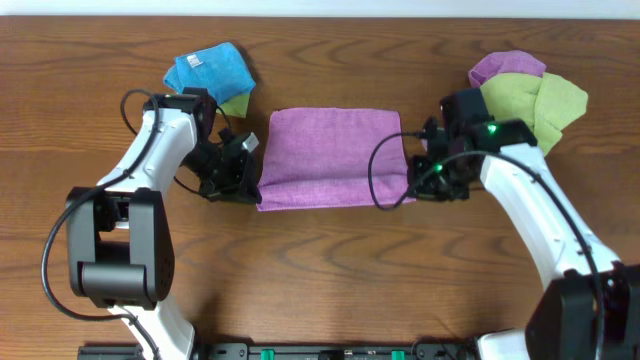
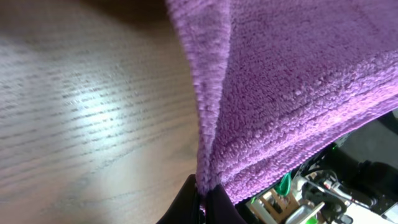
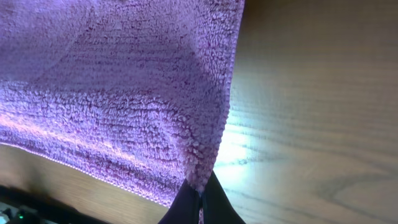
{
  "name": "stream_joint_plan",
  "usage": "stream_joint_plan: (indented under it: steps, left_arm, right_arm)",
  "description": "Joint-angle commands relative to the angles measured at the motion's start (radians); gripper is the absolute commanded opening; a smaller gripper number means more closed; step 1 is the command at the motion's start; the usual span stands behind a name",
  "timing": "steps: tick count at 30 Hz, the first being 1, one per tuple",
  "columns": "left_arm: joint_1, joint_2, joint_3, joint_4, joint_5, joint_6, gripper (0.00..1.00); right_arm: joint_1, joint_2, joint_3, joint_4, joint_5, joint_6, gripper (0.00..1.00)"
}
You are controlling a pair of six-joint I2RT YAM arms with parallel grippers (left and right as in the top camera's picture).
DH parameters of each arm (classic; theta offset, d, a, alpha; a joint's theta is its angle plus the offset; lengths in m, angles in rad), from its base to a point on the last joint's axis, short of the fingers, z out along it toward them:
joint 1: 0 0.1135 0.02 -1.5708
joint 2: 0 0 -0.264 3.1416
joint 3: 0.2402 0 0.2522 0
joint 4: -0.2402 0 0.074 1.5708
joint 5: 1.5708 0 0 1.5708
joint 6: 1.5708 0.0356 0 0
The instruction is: Fold the cloth
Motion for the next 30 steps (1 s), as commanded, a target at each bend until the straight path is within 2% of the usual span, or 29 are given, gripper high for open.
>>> stream_joint_plan:
  steps: [1,13,21,25,30]
  left_arm:
    - [-0.012,-0.004,-0.032,-0.005,-0.018,0.035,0.06]
    - [-0.053,-0.006,-0.166,0.022,-0.014,0.064,0.06]
    - [-0.053,-0.006,-0.180,0.039,0.004,0.068,0.06]
    - [-0.052,-0.006,-0.178,0.065,0.045,0.046,0.06]
    - [-0.049,-0.006,-0.177,0.115,0.086,-0.043,0.06]
  right_arm:
    - [0.023,-0.029,-0.067,0.012,0.024,0.042,0.01]
    - [0.073,-0.065,-0.195,0.031,0.026,0.075,0.01]
    - [0.073,-0.134,-0.294,0.068,0.033,0.098,0.01]
    - [0.073,-0.148,-0.294,0.139,0.034,0.101,0.01]
    - [0.073,-0.148,-0.294,0.250,0.035,0.101,0.01]
